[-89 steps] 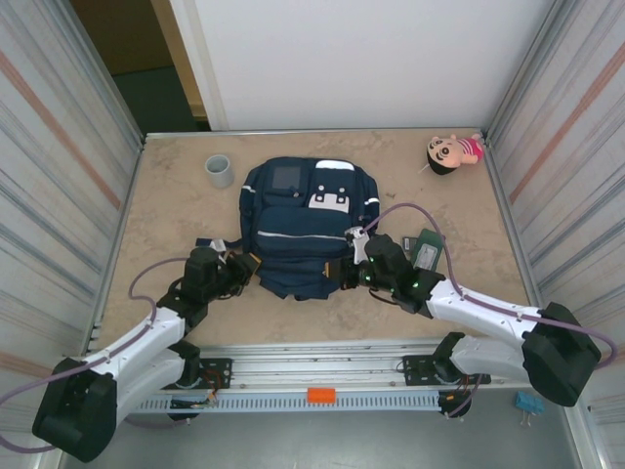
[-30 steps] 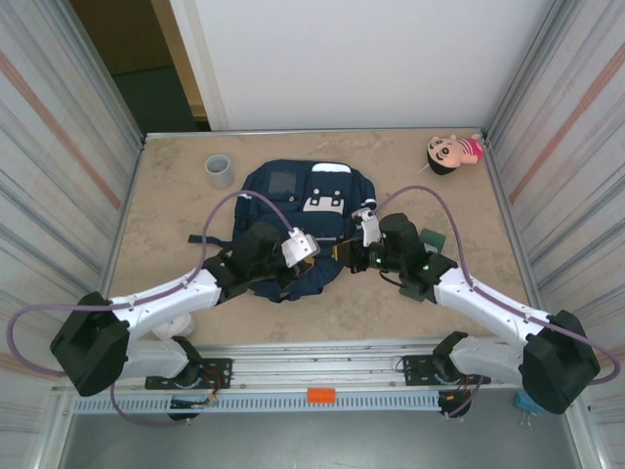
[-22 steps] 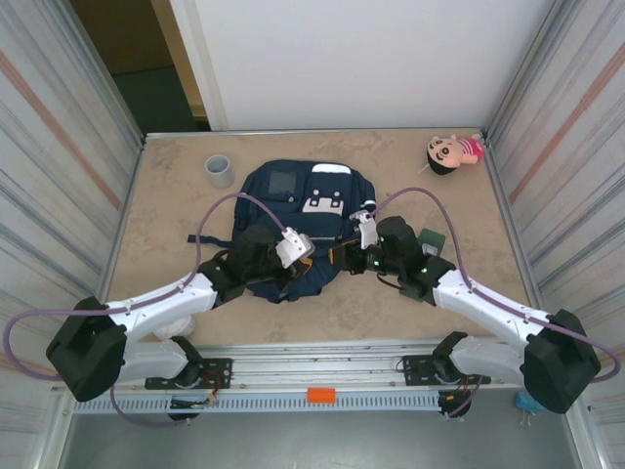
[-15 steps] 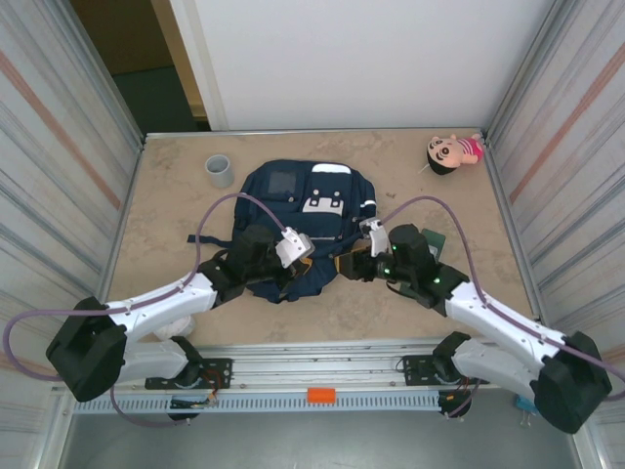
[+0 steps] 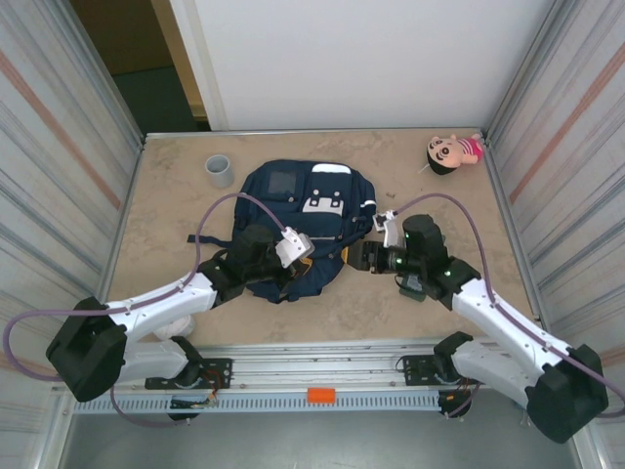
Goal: Pack the student bag
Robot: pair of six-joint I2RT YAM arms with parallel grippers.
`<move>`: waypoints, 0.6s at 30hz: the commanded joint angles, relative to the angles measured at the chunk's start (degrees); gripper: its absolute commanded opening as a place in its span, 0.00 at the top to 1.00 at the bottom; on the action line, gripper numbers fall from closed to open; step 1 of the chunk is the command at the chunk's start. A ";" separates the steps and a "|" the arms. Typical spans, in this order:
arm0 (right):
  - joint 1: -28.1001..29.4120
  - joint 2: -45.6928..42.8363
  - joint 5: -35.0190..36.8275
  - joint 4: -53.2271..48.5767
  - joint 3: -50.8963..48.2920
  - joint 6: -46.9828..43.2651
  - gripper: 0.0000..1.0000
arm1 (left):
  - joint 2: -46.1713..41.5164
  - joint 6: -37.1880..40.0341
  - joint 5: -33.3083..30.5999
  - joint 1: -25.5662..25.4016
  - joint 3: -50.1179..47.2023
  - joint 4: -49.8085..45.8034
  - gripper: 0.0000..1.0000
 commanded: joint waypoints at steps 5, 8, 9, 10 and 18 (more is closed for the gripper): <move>4.33 6.94 0.75 -4.08 7.10 -2.52 0.51 | -1.35 -0.66 1.21 0.75 1.76 4.50 0.98; 5.42 9.33 3.54 -6.82 9.02 -4.27 0.55 | -1.38 -0.67 1.40 0.77 1.82 4.39 0.98; 5.58 9.86 4.50 -7.54 9.51 -4.67 0.56 | -1.31 -0.76 1.34 0.75 1.79 4.39 0.99; 5.73 10.44 5.59 -8.11 9.88 -5.03 0.59 | -1.33 -0.76 1.34 0.76 1.94 4.33 0.99; 5.25 12.60 11.15 -11.90 11.79 -6.44 0.60 | -1.42 -0.67 2.88 0.67 2.21 3.93 0.99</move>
